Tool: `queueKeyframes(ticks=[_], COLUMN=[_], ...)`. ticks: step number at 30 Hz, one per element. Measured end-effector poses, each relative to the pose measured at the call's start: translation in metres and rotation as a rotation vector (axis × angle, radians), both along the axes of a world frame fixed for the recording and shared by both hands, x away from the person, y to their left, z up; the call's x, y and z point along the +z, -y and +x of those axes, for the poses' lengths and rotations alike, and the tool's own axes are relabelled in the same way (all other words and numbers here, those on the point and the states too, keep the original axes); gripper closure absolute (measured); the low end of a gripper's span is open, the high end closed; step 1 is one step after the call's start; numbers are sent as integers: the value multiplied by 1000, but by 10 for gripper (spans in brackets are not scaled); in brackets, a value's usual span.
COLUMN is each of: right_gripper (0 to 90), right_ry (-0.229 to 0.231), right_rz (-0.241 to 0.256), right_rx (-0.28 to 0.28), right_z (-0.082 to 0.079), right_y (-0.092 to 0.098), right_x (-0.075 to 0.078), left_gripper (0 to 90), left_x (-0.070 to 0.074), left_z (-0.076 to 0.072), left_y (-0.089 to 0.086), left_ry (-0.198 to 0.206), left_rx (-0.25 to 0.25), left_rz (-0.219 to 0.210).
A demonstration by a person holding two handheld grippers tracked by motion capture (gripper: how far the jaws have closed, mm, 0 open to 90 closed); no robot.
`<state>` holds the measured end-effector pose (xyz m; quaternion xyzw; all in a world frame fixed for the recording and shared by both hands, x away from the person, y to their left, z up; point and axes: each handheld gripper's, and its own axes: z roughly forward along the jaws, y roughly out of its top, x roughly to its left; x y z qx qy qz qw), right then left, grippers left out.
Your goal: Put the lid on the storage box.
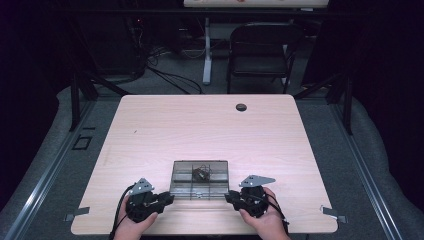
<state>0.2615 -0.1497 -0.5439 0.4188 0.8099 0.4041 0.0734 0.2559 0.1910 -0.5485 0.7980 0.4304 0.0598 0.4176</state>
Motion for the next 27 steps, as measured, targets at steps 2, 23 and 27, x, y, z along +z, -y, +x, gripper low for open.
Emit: queueKeyframes(ticks=[2, 23, 27], right_gripper=[752, 696, 674], right_ry=[-6, -8, -9], right_rz=[-4, -17, -9], right_rx=[0, -4, -8], right_z=[0, 0, 0], right_y=[-1, -1, 1], right_x=[0, -4, -3], left_gripper=[725, 686, 662], left_x=[0, -3, -3], left_z=[0, 2, 2], left_y=[0, 1, 2], left_ry=[0, -16, -19], left_rx=[1, 4, 5], left_rz=[1, 14, 11])
